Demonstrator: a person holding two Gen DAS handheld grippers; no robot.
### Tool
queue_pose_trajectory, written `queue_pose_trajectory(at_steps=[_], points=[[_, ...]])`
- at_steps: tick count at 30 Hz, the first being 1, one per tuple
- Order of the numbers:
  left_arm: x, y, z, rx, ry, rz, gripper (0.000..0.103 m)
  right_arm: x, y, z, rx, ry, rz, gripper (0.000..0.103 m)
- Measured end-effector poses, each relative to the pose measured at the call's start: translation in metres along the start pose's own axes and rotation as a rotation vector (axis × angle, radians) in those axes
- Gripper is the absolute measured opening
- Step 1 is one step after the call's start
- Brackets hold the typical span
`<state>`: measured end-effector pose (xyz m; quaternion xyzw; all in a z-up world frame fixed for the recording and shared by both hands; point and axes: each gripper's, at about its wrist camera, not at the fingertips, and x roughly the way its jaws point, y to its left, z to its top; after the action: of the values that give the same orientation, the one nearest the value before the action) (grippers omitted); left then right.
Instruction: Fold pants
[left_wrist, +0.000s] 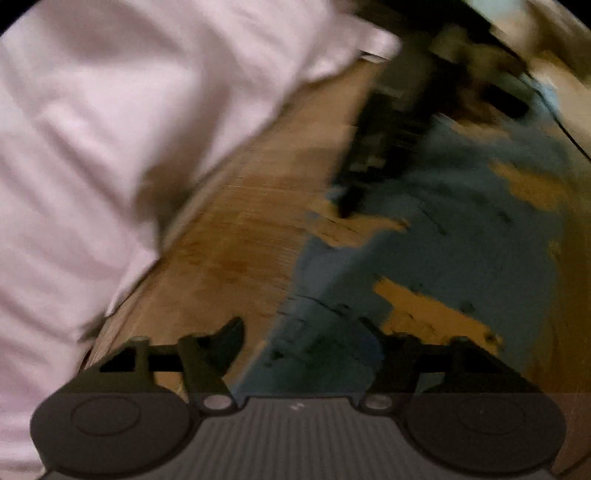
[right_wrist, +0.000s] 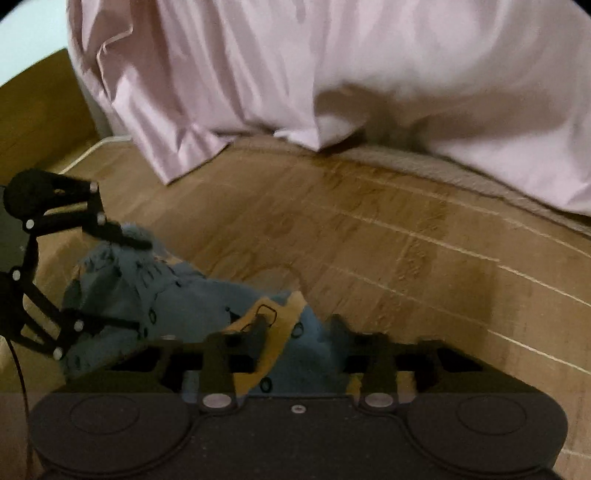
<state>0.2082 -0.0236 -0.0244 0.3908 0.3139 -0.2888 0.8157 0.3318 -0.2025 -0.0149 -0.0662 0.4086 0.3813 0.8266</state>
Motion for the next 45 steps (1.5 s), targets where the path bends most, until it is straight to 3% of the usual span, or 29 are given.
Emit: queue_pose_trajectory(at_steps=[1, 3, 6, 7, 8, 9, 10, 13, 14, 16, 17, 20, 21, 24, 25, 29, 31, 34, 36, 38, 40, 42, 45], points=[[0.003, -0.003, -0.002, 0.021, 0.022, -0.017, 0.036, 0.007, 0.001, 0.002, -0.012, 0.017, -0.004, 0.006], [0.008, -0.004, -0.007, 0.01, 0.057, -0.061, 0.034, 0.008, 0.0, 0.002, -0.027, 0.005, -0.033, 0.005], [0.004, -0.009, -0.017, -0.01, 0.032, -0.065, 0.033, 0.011, -0.004, 0.002, -0.001, -0.025, -0.094, 0.005], [0.001, -0.01, -0.02, -0.024, 0.028, -0.068, 0.033, 0.012, -0.004, 0.001, -0.002, -0.029, -0.114, 0.015], [-0.002, -0.01, -0.023, -0.037, 0.028, -0.071, 0.034, 0.01, -0.001, 0.0, -0.017, -0.041, -0.145, 0.031], [-0.004, -0.01, -0.026, -0.049, 0.032, -0.07, 0.037, 0.009, 0.002, 0.001, -0.039, -0.048, -0.176, 0.034], [-0.008, -0.009, -0.027, -0.073, 0.042, -0.067, 0.047, 0.0, 0.008, -0.001, -0.068, -0.069, -0.203, 0.035], [-0.033, -0.011, -0.038, -0.167, 0.02, -0.125, 0.073, -0.025, 0.022, -0.013, -0.06, -0.093, -0.156, 0.033], [-0.038, -0.014, -0.044, -0.182, 0.025, -0.142, 0.076, -0.029, 0.027, -0.021, -0.052, -0.069, -0.151, 0.034], [-0.038, -0.019, -0.056, -0.215, 0.086, -0.159, 0.079, -0.035, 0.037, -0.045, -0.058, -0.037, -0.185, 0.034], [-0.04, -0.017, -0.063, -0.267, 0.074, -0.162, 0.08, -0.036, 0.039, -0.055, -0.067, -0.024, -0.221, 0.035], [-0.034, -0.002, -0.076, -0.443, 0.159, -0.243, 0.091, -0.058, 0.048, -0.084, -0.051, -0.06, -0.374, 0.046], [-0.034, -0.002, -0.078, -0.441, 0.164, -0.24, 0.091, -0.074, 0.051, -0.093, -0.006, -0.075, -0.414, 0.048], [-0.041, -0.007, -0.067, -0.431, 0.194, -0.226, 0.084, -0.126, 0.058, -0.126, 0.175, -0.141, -0.495, 0.076], [-0.047, -0.005, -0.06, -0.458, 0.169, -0.245, 0.084, -0.145, 0.059, -0.14, 0.239, -0.162, -0.53, 0.086], [-0.057, -0.001, -0.005, -0.53, 0.024, -0.313, 0.092, -0.208, 0.055, -0.19, 0.441, -0.232, -0.668, 0.101], [-0.053, -0.008, 0.041, -0.503, 0.006, -0.305, 0.094, -0.226, 0.045, -0.209, 0.53, -0.26, -0.768, 0.101], [-0.048, -0.016, 0.125, -0.418, 0.08, -0.235, 0.096, -0.244, 0.035, -0.243, 0.649, -0.342, -0.866, 0.101], [-0.045, -0.022, 0.167, -0.38, 0.095, -0.282, 0.103, -0.25, 0.022, -0.259, 0.712, -0.355, -0.885, 0.098], [-0.034, -0.035, 0.208, -0.299, 0.063, -0.328, 0.103, -0.253, 0.003, -0.266, 0.751, -0.364, -0.893, 0.086], [-0.012, -0.052, 0.241, -0.235, 0.008, -0.364, 0.103, -0.255, -0.013, -0.268, 0.78, -0.376, -0.914, 0.081], [0.009, -0.069, 0.263, -0.218, -0.038, -0.402, 0.103, -0.258, -0.027, -0.271, 0.779, -0.392, -0.919, 0.08], [0.043, -0.094, 0.291, -0.157, -0.041, -0.478, 0.101, -0.264, -0.041, -0.282, 0.801, -0.402, -0.905, 0.079]])
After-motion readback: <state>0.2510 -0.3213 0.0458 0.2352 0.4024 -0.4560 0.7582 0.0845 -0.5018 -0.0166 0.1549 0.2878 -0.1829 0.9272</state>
